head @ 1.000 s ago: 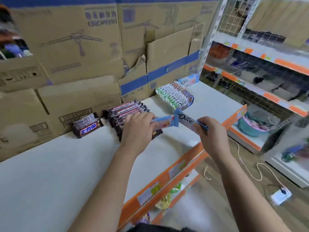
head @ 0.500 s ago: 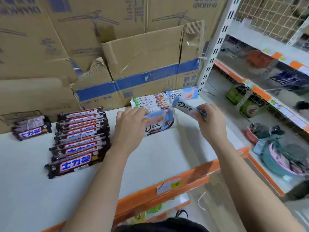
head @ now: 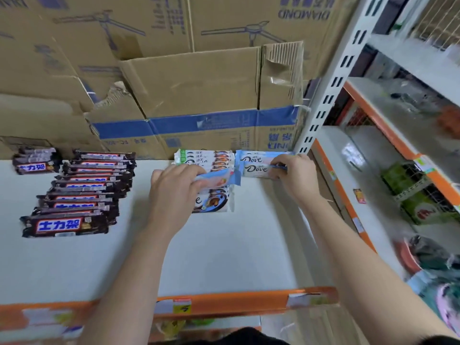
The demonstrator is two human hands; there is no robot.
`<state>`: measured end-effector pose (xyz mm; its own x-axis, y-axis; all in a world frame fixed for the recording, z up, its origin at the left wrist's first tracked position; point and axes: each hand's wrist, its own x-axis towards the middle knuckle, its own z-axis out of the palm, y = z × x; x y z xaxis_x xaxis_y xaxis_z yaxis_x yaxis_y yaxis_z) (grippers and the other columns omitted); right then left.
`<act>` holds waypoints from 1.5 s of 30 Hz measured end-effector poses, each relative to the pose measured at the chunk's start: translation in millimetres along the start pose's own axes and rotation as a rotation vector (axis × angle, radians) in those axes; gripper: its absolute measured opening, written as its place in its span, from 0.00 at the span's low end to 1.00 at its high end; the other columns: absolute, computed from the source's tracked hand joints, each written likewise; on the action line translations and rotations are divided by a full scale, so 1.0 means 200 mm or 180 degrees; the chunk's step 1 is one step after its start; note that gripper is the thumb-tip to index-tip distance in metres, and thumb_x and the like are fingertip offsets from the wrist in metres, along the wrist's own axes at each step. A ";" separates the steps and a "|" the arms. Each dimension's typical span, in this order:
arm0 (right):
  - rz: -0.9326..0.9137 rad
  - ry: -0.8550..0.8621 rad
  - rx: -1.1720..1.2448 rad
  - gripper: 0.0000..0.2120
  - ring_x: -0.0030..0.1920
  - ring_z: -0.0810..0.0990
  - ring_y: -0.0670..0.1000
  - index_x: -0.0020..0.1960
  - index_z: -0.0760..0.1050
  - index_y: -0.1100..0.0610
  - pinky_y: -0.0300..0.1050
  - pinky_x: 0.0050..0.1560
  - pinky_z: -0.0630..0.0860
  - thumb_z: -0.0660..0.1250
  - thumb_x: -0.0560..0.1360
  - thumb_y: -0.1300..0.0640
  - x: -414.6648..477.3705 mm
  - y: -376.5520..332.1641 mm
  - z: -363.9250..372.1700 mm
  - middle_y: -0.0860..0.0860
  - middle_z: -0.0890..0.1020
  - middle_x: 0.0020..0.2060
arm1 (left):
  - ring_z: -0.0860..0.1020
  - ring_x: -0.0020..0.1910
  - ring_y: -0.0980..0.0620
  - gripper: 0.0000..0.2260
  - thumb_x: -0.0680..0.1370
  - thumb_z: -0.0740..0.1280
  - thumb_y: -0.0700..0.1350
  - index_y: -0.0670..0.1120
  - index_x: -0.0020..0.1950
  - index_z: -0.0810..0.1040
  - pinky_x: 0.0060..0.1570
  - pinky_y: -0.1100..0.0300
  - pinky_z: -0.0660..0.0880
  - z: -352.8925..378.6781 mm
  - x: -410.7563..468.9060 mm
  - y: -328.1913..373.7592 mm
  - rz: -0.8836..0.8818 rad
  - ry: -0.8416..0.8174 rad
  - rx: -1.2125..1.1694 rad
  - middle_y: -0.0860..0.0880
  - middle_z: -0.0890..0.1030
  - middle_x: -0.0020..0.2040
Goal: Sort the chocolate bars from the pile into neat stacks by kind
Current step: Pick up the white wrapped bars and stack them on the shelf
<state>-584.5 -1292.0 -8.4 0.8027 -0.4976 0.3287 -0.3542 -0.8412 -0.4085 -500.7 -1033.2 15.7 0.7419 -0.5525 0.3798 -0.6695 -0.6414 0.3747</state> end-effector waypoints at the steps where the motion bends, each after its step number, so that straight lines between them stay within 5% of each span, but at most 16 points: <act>1: -0.0068 0.0042 0.0043 0.09 0.43 0.76 0.60 0.47 0.83 0.53 0.50 0.45 0.74 0.74 0.67 0.56 0.02 0.01 0.01 0.54 0.85 0.41 | 0.76 0.48 0.48 0.06 0.77 0.61 0.49 0.52 0.48 0.77 0.46 0.55 0.60 0.01 0.00 0.00 -0.0014 0.0013 0.0013 0.53 0.80 0.45; 6: -0.0426 0.0201 -0.0029 0.08 0.37 0.76 0.59 0.43 0.83 0.57 0.49 0.40 0.73 0.75 0.65 0.57 0.07 0.06 0.06 0.54 0.81 0.37 | 0.75 0.46 0.48 0.10 0.77 0.57 0.52 0.52 0.48 0.78 0.45 0.56 0.59 0.04 0.02 0.03 0.0007 0.0080 -0.0046 0.53 0.78 0.43; 13: -0.0528 0.0479 -0.0361 0.09 0.42 0.73 0.58 0.46 0.80 0.55 0.47 0.41 0.67 0.74 0.67 0.55 0.08 0.11 0.07 0.52 0.77 0.40 | 0.76 0.47 0.49 0.06 0.78 0.62 0.47 0.52 0.49 0.78 0.48 0.53 0.63 0.08 0.10 0.13 0.0085 0.0109 -0.0081 0.53 0.79 0.45; 18: -0.0458 0.0495 0.0056 0.06 0.44 0.74 0.58 0.48 0.76 0.58 0.49 0.40 0.71 0.69 0.72 0.59 -0.05 0.15 0.00 0.54 0.78 0.43 | 0.76 0.41 0.51 0.15 0.76 0.57 0.57 0.51 0.45 0.80 0.45 0.56 0.59 0.10 0.21 0.25 0.0338 0.0115 -0.0387 0.54 0.79 0.41; 26: -0.0084 -0.0095 0.0170 0.01 0.41 0.73 0.54 0.43 0.76 0.57 0.45 0.36 0.69 0.67 0.71 0.60 -0.35 0.28 -0.05 0.49 0.74 0.38 | 0.74 0.44 0.47 0.24 0.62 0.57 0.68 0.53 0.42 0.80 0.46 0.56 0.65 0.29 0.38 0.43 0.0052 -0.0728 -0.0583 0.53 0.82 0.40; 30: -0.0073 -0.0133 0.0229 0.02 0.42 0.74 0.53 0.43 0.76 0.56 0.48 0.38 0.73 0.66 0.71 0.59 -0.39 0.27 -0.06 0.50 0.74 0.40 | 0.76 0.47 0.45 0.12 0.69 0.70 0.59 0.52 0.44 0.80 0.42 0.56 0.66 0.38 0.40 0.45 0.0087 -0.0890 -0.0312 0.51 0.83 0.44; 34: -0.0075 -0.0113 0.0252 0.03 0.43 0.74 0.54 0.44 0.77 0.57 0.48 0.38 0.74 0.66 0.72 0.59 -0.40 0.25 -0.07 0.52 0.75 0.41 | 0.76 0.45 0.48 0.14 0.70 0.70 0.59 0.49 0.46 0.80 0.40 0.57 0.65 0.42 0.42 0.48 0.0195 -0.0920 -0.0247 0.50 0.80 0.44; 39: -0.0066 -0.0109 0.0230 0.04 0.43 0.75 0.54 0.46 0.77 0.56 0.48 0.38 0.74 0.66 0.72 0.59 -0.40 0.24 -0.08 0.51 0.75 0.42 | 0.73 0.52 0.46 0.11 0.72 0.70 0.54 0.50 0.50 0.80 0.50 0.54 0.64 0.46 0.43 0.46 0.0335 -0.0747 0.0258 0.49 0.78 0.49; 45: -0.0060 -0.0099 0.0186 0.06 0.45 0.74 0.55 0.48 0.77 0.56 0.47 0.41 0.73 0.66 0.72 0.58 -0.39 0.20 -0.08 0.51 0.78 0.42 | 0.73 0.53 0.47 0.11 0.74 0.68 0.54 0.50 0.52 0.76 0.51 0.54 0.62 0.44 0.39 0.42 0.0310 -0.0355 0.0281 0.50 0.77 0.51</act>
<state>-668.4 -1290.3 -35.5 0.8239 -0.4742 0.3104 -0.3110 -0.8361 -0.4519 -495.7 -1177.7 3.3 0.6764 -0.6668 0.3127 -0.7363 -0.6234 0.2632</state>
